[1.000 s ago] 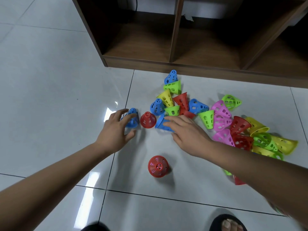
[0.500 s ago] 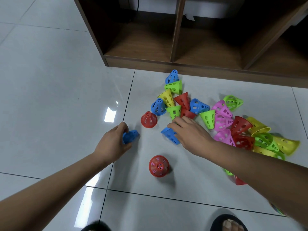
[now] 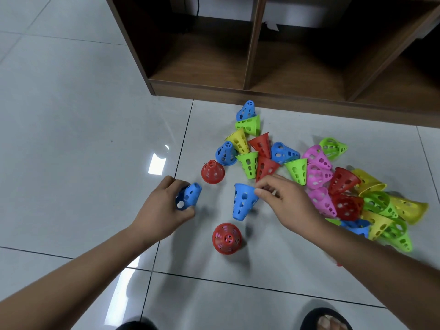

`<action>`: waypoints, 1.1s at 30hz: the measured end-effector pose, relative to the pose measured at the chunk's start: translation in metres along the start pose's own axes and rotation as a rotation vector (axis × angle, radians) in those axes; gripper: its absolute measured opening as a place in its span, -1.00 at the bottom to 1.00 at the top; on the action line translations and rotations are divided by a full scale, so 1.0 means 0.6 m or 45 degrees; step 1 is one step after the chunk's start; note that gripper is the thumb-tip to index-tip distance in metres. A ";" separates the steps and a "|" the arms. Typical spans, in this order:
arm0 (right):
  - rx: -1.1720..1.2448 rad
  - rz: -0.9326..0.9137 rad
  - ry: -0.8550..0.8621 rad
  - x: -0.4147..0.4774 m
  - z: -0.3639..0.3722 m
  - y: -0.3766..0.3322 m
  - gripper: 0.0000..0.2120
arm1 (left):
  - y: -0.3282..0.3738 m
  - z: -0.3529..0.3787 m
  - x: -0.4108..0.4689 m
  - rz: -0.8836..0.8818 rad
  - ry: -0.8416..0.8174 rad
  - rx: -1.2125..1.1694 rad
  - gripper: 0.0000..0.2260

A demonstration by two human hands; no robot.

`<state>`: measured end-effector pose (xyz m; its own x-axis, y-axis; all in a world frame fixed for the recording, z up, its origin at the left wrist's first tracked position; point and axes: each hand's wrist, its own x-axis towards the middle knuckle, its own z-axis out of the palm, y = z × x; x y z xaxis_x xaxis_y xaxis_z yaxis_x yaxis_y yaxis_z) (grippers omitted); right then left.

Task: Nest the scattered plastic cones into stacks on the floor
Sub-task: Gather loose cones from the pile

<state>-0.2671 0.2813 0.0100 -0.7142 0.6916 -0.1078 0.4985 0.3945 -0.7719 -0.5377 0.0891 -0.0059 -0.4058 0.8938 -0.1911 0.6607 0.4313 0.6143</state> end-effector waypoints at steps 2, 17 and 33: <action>0.286 0.170 0.013 -0.006 -0.007 -0.009 -0.89 | 0.029 -0.009 -0.008 0.054 0.040 -0.127 -0.63; 1.118 0.560 -0.078 -0.076 0.002 -0.051 -0.86 | 0.100 0.030 -0.084 0.395 -0.112 -0.312 -0.55; 0.113 0.394 -0.192 -0.081 0.038 0.000 -0.88 | -0.010 0.062 -0.071 0.344 -0.344 -0.002 -0.22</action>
<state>-0.2438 0.2337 0.0010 -0.6037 0.6704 -0.4315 0.6630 0.1215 -0.7387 -0.5007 0.0529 -0.0301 -0.0356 0.9756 -0.2166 0.7200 0.1753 0.6714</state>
